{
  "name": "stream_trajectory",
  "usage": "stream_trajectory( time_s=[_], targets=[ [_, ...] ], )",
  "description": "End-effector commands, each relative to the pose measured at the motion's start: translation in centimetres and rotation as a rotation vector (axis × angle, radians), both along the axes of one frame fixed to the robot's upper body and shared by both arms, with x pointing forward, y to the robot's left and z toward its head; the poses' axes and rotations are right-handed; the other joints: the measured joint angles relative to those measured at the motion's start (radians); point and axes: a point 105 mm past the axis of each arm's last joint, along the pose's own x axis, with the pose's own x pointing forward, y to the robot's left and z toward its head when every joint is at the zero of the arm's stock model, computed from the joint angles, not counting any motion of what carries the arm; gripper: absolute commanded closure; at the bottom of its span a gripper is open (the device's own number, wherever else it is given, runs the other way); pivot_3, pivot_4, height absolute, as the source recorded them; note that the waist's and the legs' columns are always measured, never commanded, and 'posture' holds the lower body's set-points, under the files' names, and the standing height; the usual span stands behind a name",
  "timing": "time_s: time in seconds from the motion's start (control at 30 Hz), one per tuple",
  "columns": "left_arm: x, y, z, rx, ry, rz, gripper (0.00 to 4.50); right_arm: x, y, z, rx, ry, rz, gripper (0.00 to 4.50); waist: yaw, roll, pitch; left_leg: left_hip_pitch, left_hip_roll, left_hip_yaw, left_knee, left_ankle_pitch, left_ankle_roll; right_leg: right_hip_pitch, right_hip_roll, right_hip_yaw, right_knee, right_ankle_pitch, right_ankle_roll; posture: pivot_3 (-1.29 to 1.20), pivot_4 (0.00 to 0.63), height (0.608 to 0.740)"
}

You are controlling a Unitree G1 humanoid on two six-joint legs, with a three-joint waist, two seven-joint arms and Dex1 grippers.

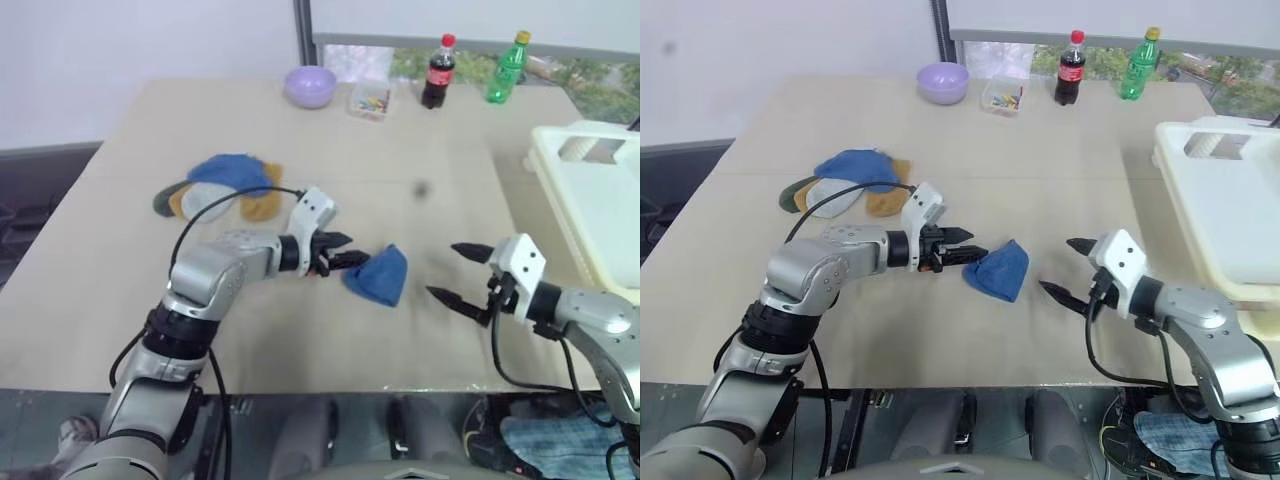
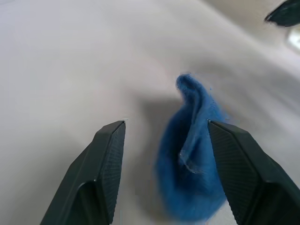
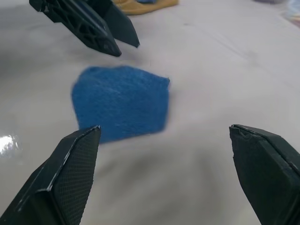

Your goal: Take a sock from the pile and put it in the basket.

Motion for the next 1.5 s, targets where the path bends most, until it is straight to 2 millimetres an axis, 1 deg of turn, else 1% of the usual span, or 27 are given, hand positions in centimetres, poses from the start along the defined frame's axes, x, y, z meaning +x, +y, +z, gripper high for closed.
stream_trajectory(
  time_s=[0.03, 0.07, 0.13, 0.23, 0.33, 0.43, 0.53, 0.63, 0.7, 0.8, 0.87, 0.93, 1.0, 1.1, 1.2, 1.27, 1.33, 1.37, 1.43, 1.5],
  targets=[
    [-1.3, -4.2, 3.0, -0.149, -0.1, -0.147, 1.54, 0.3, 0.1, 1.3, 0.01, -0.034, 0.002, 0.0, 0.01, 0.0, 0.0, 0.0, 0.0, 0.0, 0.0, 0.0, 0.0, 0.0, 0.0, 0.0, 0.0, 0.0, 0.0, 0.0, 0.15, 0.74],
    [-1.8, -5.4, 3.5, -0.201, -0.082, -0.186, 1.54, 0.4, 0.0, 1.3, 0.004, -0.034, -0.002, 0.0, 0.017, 0.0, 0.0, -0.001, 0.0, -0.001, 0.001, 0.0, 0.0, 0.0, -0.001, -0.001, 0.0, 0.0, 0.0, 0.0, 0.15, 0.74],
    [-2.2, -6.9, 3.7, -0.248, -0.046, -0.223, 1.54, 0.5, -0.2, 1.4, -0.005, -0.036, -0.007, 0.0, 0.024, -0.001, 0.0, -0.002, -0.002, -0.003, 0.003, 0.0, 0.001, 0.001, -0.002, -0.003, 0.0, 0.0, 0.0, 0.0, 0.15, 0.74],
    [-2.9, -7.7, 3.5, -0.259, -0.005, -0.277, 1.54, 0.6, -0.5, 1.7, -0.002, -0.039, -0.025, 0.0, 0.017, 0.0, 0.0, -0.003, -0.002, -0.003, 0.004, -0.001, 0.001, 0.001, -0.002, -0.003, 0.0, 0.0, 0.0, 0.0, 0.15, 0.74],
    [-3.8, -8.0, 3.7, -0.308, 0.072, -0.326, 1.54, 0.6, -1.0, 1.9, -0.003, -0.04, -0.052, 0.0, 0.003, 0.0, 0.0, -0.002, 0.0, -0.003, 0.004, -0.001, 0.001, 0.001, 0.001, -0.003, 0.001, 0.0, 0.0, 0.0, 0.15, 0.74],
    [-2.8, -7.1, 3.9, -0.297, 0.052, -0.265, 1.54, 0.5, -1.5, 2.1, -0.007, -0.041, -0.07, 0.0, 0.002, 0.0, 0.0, -0.001, 0.001, -0.002, 0.004, -0.001, 0.001, 0.001, 0.002, -0.003, 0.001, 0.0, 0.0, 0.0, 0.15, 0.74],
    [-2.0, -5.2, 3.8, -0.242, 0.015, -0.194, 1.54, 0.3, -1.6, 2.1, -0.008, -0.041, -0.077, 0.0, 0.001, 0.0, 0.0, -0.001, 0.001, -0.002, 0.004, -0.001, 0.001, 0.001, 0.002, -0.002, 0.001, 0.0, 0.0, 0.0, 0.15, 0.74],
    [-1.7, -3.4, 3.1, -0.162, 0.013, -0.139, 1.54, 0.1, -1.7, 2.1, -0.008, -0.038, -0.08, 0.0, 0.002, 0.0, 0.0, 0.0, 0.002, -0.001, 0.004, -0.001, 0.001, 0.001, 0.003, -0.001, 0.001, 0.0, 0.0, 0.0, 0.15, 0.74],
    [-1.8, -2.7, 2.3, -0.117, 0.038, -0.117, 1.54, 0.0, -1.8, 2.0, -0.007, -0.034, -0.082, 0.0, 0.003, 0.0, 0.0, 0.0, 0.002, 0.0, 0.004, -0.001, 0.001, 0.001, 0.004, -0.001, 0.001, 0.0, 0.0, 0.0, 0.15, 0.74],
    [-2.9, -3.0, 1.3, -0.097, 0.112, -0.156, 1.54, -0.1, -2.0, 1.7, -0.015, -0.032, -0.082, 0.0, 0.007, 0.0, 0.0, -0.001, 0.001, 0.0, 0.004, -0.001, 0.001, 0.001, 0.003, -0.001, 0.001, 0.0, 0.0, 0.0, 0.15, 0.74],
    [-3.4, -3.7, 1.2, -0.123, 0.134, -0.193, 1.54, -0.2, -2.1, 1.6, -0.021, -0.032, -0.081, 0.0, 0.007, 0.0, 0.001, -0.001, 0.001, 0.0, 0.004, -0.001, 0.001, 0.001, 0.002, -0.001, 0.001, 0.0, 0.0, 0.0, 0.15, 0.74],
    [-3.8, -5.0, 2.4, -0.215, 0.129, -0.246, 1.54, -0.3, -2.3, 1.6, -0.027, -0.033, -0.084, 0.0, 0.007, 0.0, 0.001, -0.001, 0.001, 0.0, 0.004, -0.001, 0.001, 0.001, 0.002, -0.001, 0.001, 0.0, 0.0, 0.0, 0.15, 0.74],
    [-3.8, -5.7, 3.6, -0.294, 0.133, -0.267, 1.54, -0.5, -2.6, 1.5, -0.033, -0.034, -0.088, 0.0, 0.007, 0.0, 0.001, -0.001, 0.001, -0.001, 0.004, -0.001, 0.001, 0.001, 0.001, -0.001, 0.001, 0.0, 0.0, 0.0, 0.15, 0.74],
    [-3.4, -5.8, 4.7, -0.364, 0.144, -0.263, 1.54, -0.8, -3.3, 1.8, -0.034, -0.029, -0.103, 0.0, 0.004, 0.0, 0.001, -0.001, 0.002, 0.0, 0.004, -0.001, 0.001, 0.001, 0.001, -0.001, 0.001, 0.0, 0.0, 0.0, 0.15, 0.74],
    [-3.4, -5.4, 5.1, -0.403, 0.171, -0.26, 1.54, -1.0, -3.5, 1.8, -0.037, -0.024, -0.106, 0.0, -0.002, 0.0, 0.0, 0.0, 0.003, 0.001, 0.004, -0.001, 0.001, 0.001, 0.004, 0.001, 0.001, 0.0, 0.0, 0.0, 0.15, 0.74],
    [-3.0, -4.8, 4.5, -0.375, 0.17, -0.222, 1.54, -1.1, -3.4, 1.8, -0.036, -0.018, -0.099, 0.0, -0.002, 0.0, 0.0, 0.0, 0.004, 0.001, 0.004, -0.001, 0.001, 0.001, 0.004, 0.001, 0.001, 0.0, 0.0, 0.0, 0.15, 0.74],
    [-1.7, -3.3, 2.7, -0.252, 0.138, -0.109, 1.54, -1.2, -3.3, 1.8, -0.03, -0.015, -0.092, 0.0, 0.001, 0.0, 0.0, 0.0, 0.003, 0.001, 0.004, -0.001, 0.001, 0.001, 0.005, 0.001, 0.001, 0.0, 0.0, 0.0, 0.15, 0.74],
    [-1.4, -2.7, 1.8, -0.186, 0.125, -0.082, 1.54, -1.2, -3.2, 1.8, -0.027, -0.014, -0.09, 0.0, 0.0, 0.0, 0.0, 0.0, 0.003, 0.002, 0.004, -0.001, 0.001, 0.001, 0.007, 0.002, 0.001, 0.0, 0.0, 0.0, 0.15, 0.74],
    [-1.7, -2.5, 0.8, -0.133, 0.128, -0.085, 1.54, -1.3, -3.1, 1.7, -0.027, -0.011, -0.085, 0.0, 0.001, 0.0, 0.0, 0.001, 0.003, 0.003, 0.004, -0.001, 0.001, 0.001, 0.007, 0.003, 0.001, 0.0, 0.0, 0.0, 0.15, 0.74],
    [-2.3, -3.0, 0.2, -0.11, 0.15, -0.115, 1.54, -1.2, -3.0, 1.6, -0.026, -0.009, -0.082, 0.0, 0.008, 0.0, 0.0, 0.0, 0.003, 0.003, 0.004, -0.001, 0.001, 0.001, 0.007, 0.003, 0.001, 0.0, 0.0, 0.0, 0.15, 0.74]
  ],
)
